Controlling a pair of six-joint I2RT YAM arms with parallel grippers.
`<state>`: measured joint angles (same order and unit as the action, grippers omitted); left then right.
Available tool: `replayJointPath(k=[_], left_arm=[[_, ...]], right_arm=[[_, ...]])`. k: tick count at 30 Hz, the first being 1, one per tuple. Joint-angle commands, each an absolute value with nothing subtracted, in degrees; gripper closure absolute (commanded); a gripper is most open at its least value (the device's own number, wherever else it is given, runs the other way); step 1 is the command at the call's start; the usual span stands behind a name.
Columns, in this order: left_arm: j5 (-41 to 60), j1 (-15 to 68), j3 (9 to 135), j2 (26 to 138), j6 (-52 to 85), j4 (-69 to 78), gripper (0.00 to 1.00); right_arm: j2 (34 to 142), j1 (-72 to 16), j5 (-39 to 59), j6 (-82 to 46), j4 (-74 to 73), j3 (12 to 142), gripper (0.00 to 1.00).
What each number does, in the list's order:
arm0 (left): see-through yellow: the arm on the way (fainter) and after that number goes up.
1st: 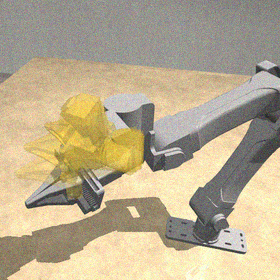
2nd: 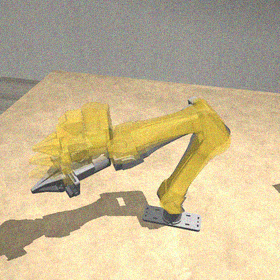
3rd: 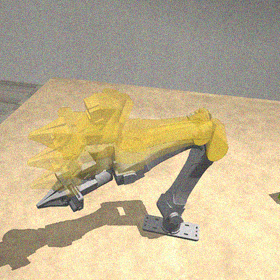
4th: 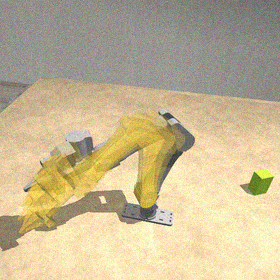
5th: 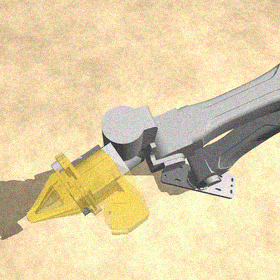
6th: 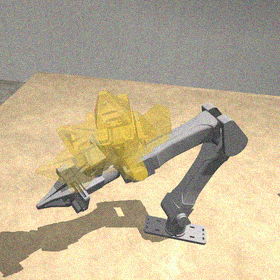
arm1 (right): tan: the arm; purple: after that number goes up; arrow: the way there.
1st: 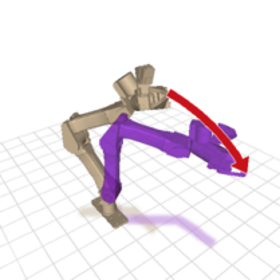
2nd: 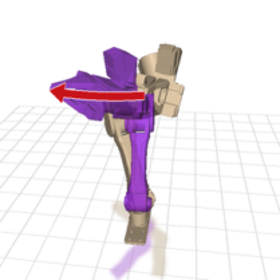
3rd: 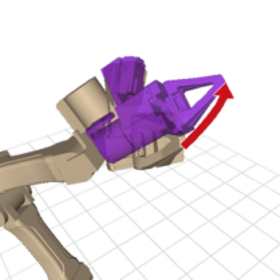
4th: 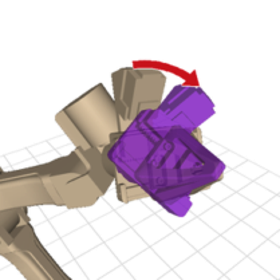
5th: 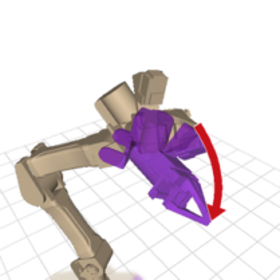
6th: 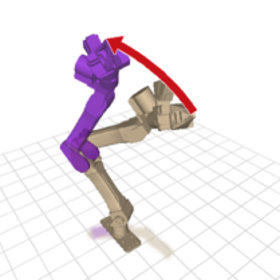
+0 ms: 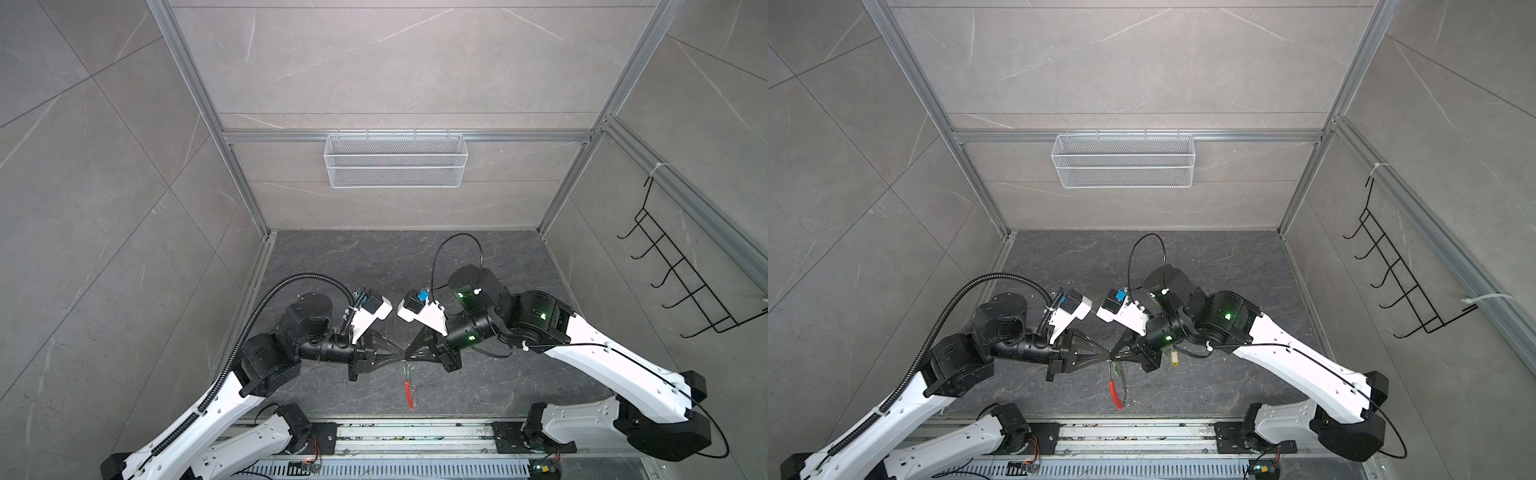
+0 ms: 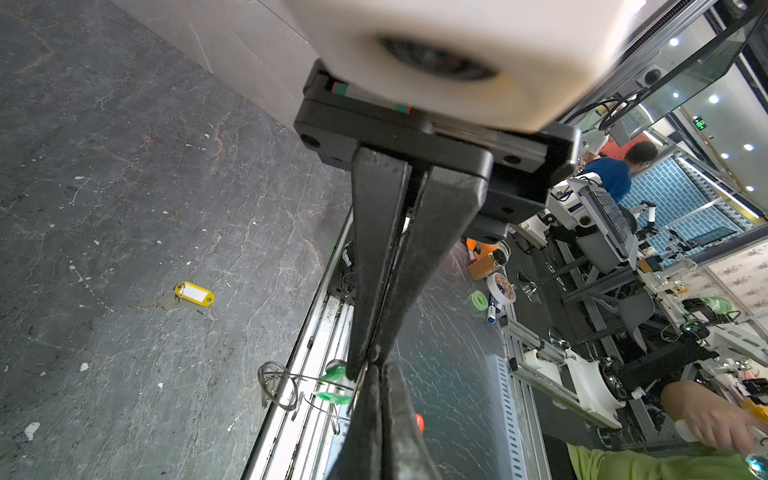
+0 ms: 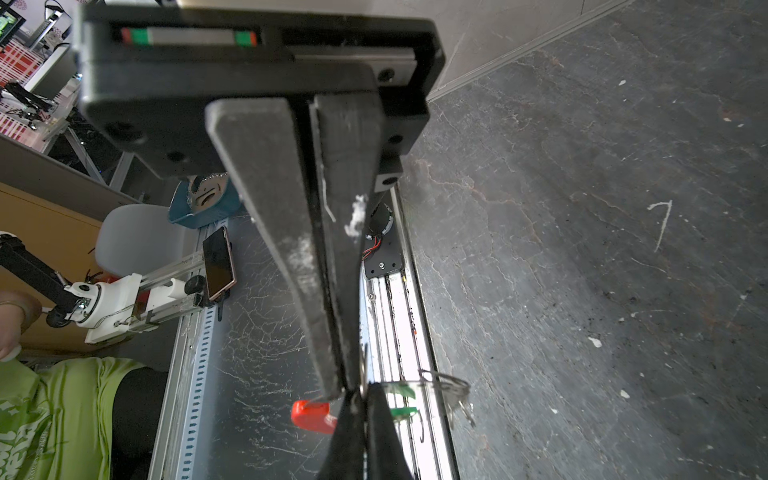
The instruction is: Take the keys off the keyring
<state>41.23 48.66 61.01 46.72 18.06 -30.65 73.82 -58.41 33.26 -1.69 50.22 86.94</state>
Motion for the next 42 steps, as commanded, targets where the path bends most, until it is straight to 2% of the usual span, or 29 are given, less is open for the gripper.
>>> replayJointPath(k=[1,6,9,10,15,24,29,37,42], left_arm=[[42.47,48.91,61.45,46.43,18.92,-28.38,1.0],[40.83,48.87,61.76,46.22,18.83,-29.39,0.99],[39.24,48.93,62.46,45.43,18.47,-31.31,0.82],[38.59,48.87,62.61,44.84,18.29,-31.91,0.8],[34.97,48.83,62.43,41.85,17.62,-33.27,0.75],[34.18,48.81,62.99,42.92,17.9,-32.06,0.69],[38.13,48.78,62.8,44.75,18.4,-29.82,0.69],[39.37,48.85,63.22,45.95,18.46,-29.17,0.85],[38.73,48.84,64.19,46.05,17.84,-30.21,0.84]], right_arm=[[72.89,-59.0,32.86,-2.58,46.44,88.04,1.0],[72.43,-59.11,32.22,-2.58,46.39,88.16,1.0],[71.68,-59.06,31.38,-2.5,46.48,87.85,1.0],[71.38,-59.07,31.18,-2.49,46.43,87.62,1.0],[70.38,-59.06,31.09,-2.47,46.31,86.35,1.0],[70.54,-59.07,33.08,-2.24,46.71,86.23,1.0],[70.93,-59.16,33.42,-2.47,45.63,86.04,1.0],[72.05,-59.24,33.17,-2.58,45.23,86.45,1.0],[72.16,-59.28,32.96,-2.54,45.51,86.08,1.0]])
